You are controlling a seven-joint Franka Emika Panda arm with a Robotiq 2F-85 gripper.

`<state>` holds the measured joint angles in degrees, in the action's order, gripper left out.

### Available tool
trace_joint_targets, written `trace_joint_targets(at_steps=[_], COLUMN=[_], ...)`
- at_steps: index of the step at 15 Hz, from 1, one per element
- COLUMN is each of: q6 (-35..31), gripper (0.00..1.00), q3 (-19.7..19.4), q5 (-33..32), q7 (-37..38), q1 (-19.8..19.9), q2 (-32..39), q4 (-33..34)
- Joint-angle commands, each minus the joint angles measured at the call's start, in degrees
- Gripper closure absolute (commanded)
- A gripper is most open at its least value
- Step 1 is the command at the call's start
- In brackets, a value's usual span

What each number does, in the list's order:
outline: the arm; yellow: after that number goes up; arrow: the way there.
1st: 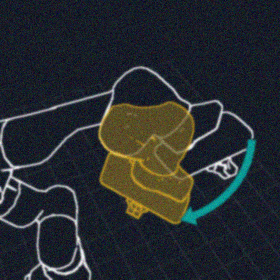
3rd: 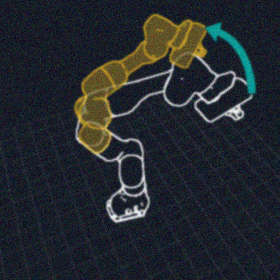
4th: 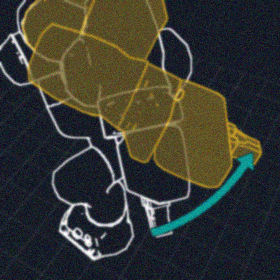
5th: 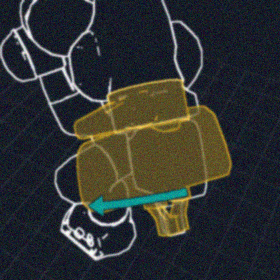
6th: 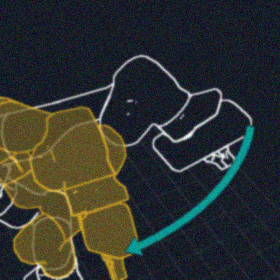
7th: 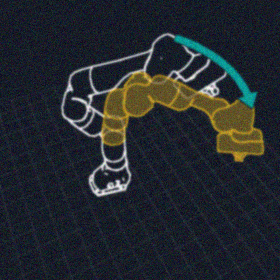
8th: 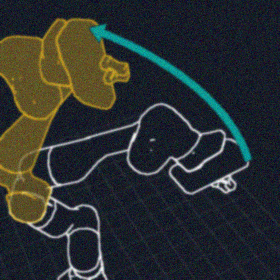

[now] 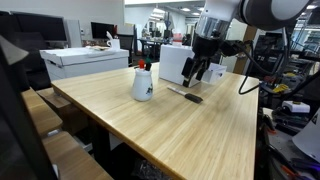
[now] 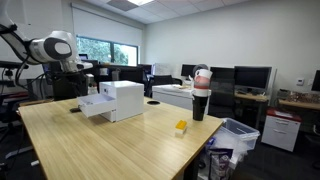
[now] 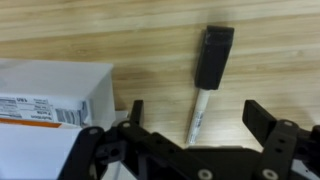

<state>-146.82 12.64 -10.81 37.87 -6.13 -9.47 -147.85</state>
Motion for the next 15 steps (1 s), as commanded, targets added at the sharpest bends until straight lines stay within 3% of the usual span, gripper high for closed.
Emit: trace_joint_targets(at_steps=[1, 5, 15], q6=[-2.53, -2.64, 8.29], gripper=[0.0, 0.0, 0.0], q3=[0.8, 0.91, 1.84], q5=[-2.91, -4.78, -13.88], q7=[4.55, 6.73, 18.9], q1=[1.33, 1.28, 1.9], q2=[1.15, 1.12, -5.04], q4=[-0.69, -0.6, -0.49])
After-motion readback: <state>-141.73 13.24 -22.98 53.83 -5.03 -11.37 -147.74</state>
